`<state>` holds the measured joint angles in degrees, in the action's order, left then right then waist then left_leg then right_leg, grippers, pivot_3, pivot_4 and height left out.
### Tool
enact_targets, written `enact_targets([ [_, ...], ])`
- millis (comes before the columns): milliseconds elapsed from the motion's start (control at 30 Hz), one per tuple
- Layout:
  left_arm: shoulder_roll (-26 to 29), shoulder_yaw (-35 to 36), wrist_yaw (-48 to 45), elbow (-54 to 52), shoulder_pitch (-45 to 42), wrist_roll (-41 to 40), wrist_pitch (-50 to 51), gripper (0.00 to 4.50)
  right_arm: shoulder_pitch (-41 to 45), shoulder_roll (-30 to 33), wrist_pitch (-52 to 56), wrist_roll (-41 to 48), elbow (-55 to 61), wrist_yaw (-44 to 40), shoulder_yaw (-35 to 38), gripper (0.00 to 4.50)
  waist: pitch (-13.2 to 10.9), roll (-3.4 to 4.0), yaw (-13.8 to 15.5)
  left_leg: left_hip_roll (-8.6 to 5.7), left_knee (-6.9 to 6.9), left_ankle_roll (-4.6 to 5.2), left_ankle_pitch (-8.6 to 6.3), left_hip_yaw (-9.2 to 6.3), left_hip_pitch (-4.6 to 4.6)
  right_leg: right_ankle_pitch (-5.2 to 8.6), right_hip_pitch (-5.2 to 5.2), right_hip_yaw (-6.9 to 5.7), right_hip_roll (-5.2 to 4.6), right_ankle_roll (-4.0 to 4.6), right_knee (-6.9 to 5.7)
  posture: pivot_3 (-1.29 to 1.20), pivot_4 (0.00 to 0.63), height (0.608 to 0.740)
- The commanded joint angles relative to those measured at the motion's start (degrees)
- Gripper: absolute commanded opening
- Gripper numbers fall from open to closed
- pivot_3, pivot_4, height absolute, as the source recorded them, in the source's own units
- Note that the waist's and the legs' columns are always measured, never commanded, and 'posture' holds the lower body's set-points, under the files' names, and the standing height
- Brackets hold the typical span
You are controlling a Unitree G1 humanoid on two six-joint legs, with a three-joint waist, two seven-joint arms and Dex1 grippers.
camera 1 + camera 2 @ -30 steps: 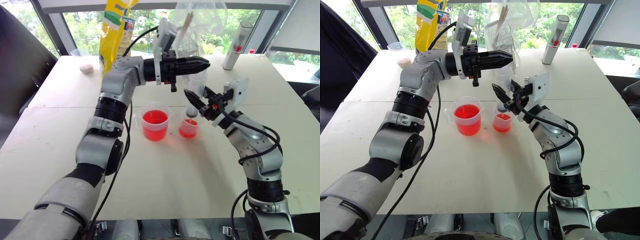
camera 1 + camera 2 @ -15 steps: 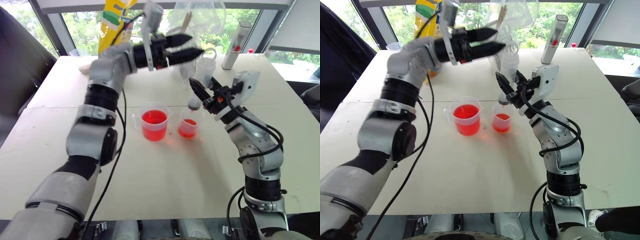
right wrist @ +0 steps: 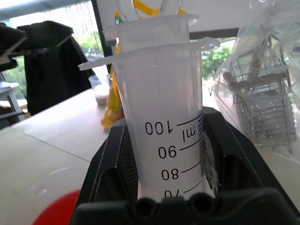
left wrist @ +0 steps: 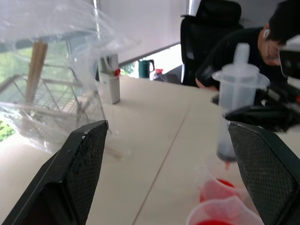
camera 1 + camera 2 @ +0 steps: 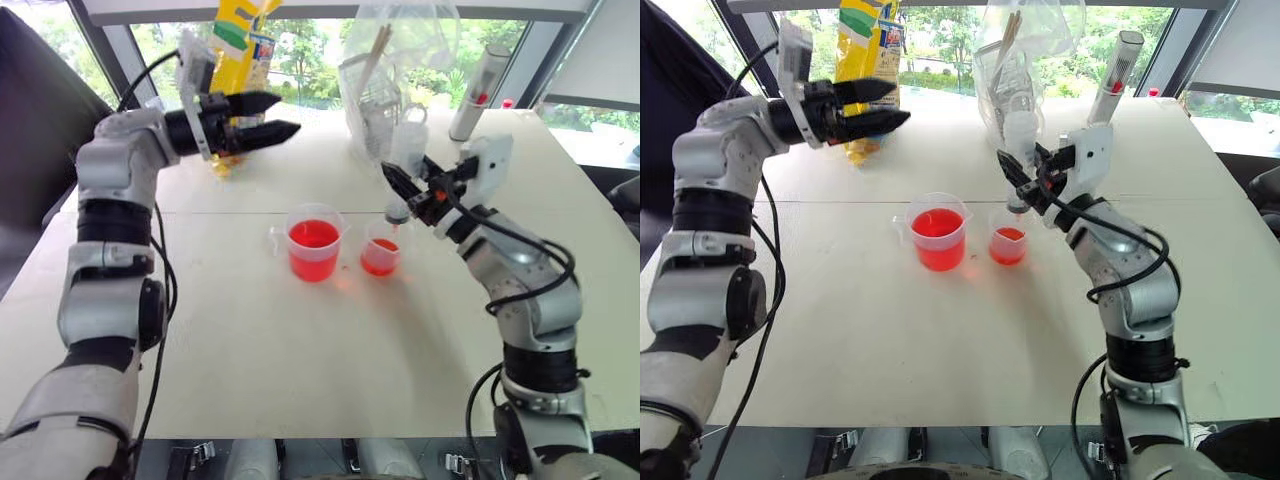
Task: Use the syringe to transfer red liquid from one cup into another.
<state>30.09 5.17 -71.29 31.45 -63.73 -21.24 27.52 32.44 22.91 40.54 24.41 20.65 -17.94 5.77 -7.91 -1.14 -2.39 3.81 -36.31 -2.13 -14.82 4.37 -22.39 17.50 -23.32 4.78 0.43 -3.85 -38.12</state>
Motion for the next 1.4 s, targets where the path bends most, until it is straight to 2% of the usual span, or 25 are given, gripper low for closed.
enact_targets([
  [33,0.5,-1.1,-0.4,-8.6,2.8,-2.2,3.2,4.17,9.9,1.5,12.3,5.3,2.1,3.9,5.0,1.42,0.0,0.0,-0.2,0.0,-0.01,0.0,0.0,0.0,0.0,0.0,0.0,0.0,-0.02,0.0,-0.01,0.0,0.15,0.739],
  [167,0.4,-2.1,0.1,-16.8,8.3,-4.5,7.1,4.17,22.4,4.7,27.7,6.3,-5.8,8.2,9.3,1.42,0.0,0.01,-0.1,0.0,0.02,0.0,0.0,-0.01,0.03,0.0,-0.02,-0.02,0.0,0.0,-0.03,0.0,0.15,0.739],
  [267,0.1,-2.5,1.3,-22.1,11.9,-6.1,9.3,4.17,28.4,8.6,37.2,5.3,-13.6,8.8,10.1,1.42,0.0,0.0,0.0,0.0,0.07,0.01,0.0,0.01,0.04,0.0,-0.02,-0.01,-0.04,0.02,0.01,0.0,0.15,0.739],
  [333,-0.1,-2.6,2.2,-25.4,14.4,-6.9,10.2,4.17,30.2,12.3,42.7,4.7,-18.9,7.1,7.7,1.42,0.0,-0.01,0.1,-0.02,0.08,0.01,0.0,0.02,0.02,0.01,-0.01,0.0,-0.07,0.02,0.04,0.0,0.15,0.739],
  [467,-0.4,-3.3,4.1,-31.3,19.0,-8.2,11.5,4.17,28.4,16.7,45.6,3.9,-26.2,3.5,4.1,1.42,0.0,-0.01,0.0,-0.08,0.09,0.03,-0.02,0.03,0.0,0.0,-0.03,0.09,-0.09,0.02,0.12,0.0,0.15,0.739],
  [700,-1.8,-4.4,6.3,-38.5,24.5,-10.4,10.8,4.17,22.5,17.7,41.9,-0.1,-39.9,-2.1,-4.0,1.42,0.0,0.0,-0.2,-0.07,0.09,0.03,-0.02,0.03,0.03,0.0,0.0,0.15,0.02,0.01,0.1,0.0,0.15,0.739],
  [833,0.5,-6.2,3.0,-40.3,25.0,-10.1,8.9,4.17,23.4,16.3,35.4,-4.3,-52.0,-4.6,-7.8,1.42,0.0,0.0,-0.3,-0.09,0.08,0.03,-0.02,0.03,0.04,0.0,-0.01,0.14,0.03,0.0,0.1,0.0,0.15,0.739],
  [1033,3.2,-8.7,-0.9,-40.3,23.2,-10.0,7.5,4.17,25.9,15.8,28.4,-8.7,-62.5,-9.1,-11.0,1.42,0.0,-0.02,-0.3,-0.09,0.05,0.03,-0.02,0.05,0.11,-0.01,0.12,0.09,0.07,0.0,0.13,0.0,0.15,0.739],
  [1100,4.0,-9.5,-2.0,-40.0,23.3,-9.1,5.9,4.22,26.4,15.7,28.2,-9.3,-63.4,-10.0,-11.1,2.44,0.0,-0.02,-0.2,-0.1,0.03,0.03,-0.02,0.05,0.12,-0.01,0.16,0.08,0.05,0.0,0.14,0.0,0.15,0.739],
  [1133,4.2,-9.7,-2.3,-39.8,23.3,-8.9,5.5,4.22,26.5,15.8,28.4,-9.5,-63.2,-10.4,-11.0,2.7,0.0,-0.02,-0.2,-0.1,0.02,0.03,-0.02,0.05,0.12,-0.01,0.17,0.07,0.04,0.0,0.14,0.0,0.15,0.739],
  [1233,4.6,-10.3,-2.6,-39.0,23.2,-8.5,4.2,4.22,26.6,16.6,30.2,-9.6,-60.9,-11.6,-10.6,4.22,0.0,-0.02,-0.1,-0.1,0.04,0.03,-0.02,0.03,0.12,0.0,0.16,0.05,0.03,0.0,0.14,0.0,0.15,0.739],
  [1267,4.8,-10.5,-2.6,-38.6,23.1,-8.1,3.8,4.22,26.1,18.0,32.2,-9.0,-57.1,-12.0,-10.1,4.45,0.0,-0.01,-0.1,-0.1,0.06,0.03,-0.02,0.03,0.12,0.0,0.15,0.05,0.03,0.0,0.14,0.0,0.15,0.739],
  [1400,5.0,-10.1,-2.2,-37.5,22.9,-8.5,4.1,4.22,21.0,24.7,41.7,-4.5,-36.7,-14.6,-7.1,4.45,0.0,0.09,0.2,-0.09,0.09,0.03,-0.02,0.01,-0.03,0.0,-0.03,0.05,0.02,0.0,0.14,0.0,0.15,0.739],
])
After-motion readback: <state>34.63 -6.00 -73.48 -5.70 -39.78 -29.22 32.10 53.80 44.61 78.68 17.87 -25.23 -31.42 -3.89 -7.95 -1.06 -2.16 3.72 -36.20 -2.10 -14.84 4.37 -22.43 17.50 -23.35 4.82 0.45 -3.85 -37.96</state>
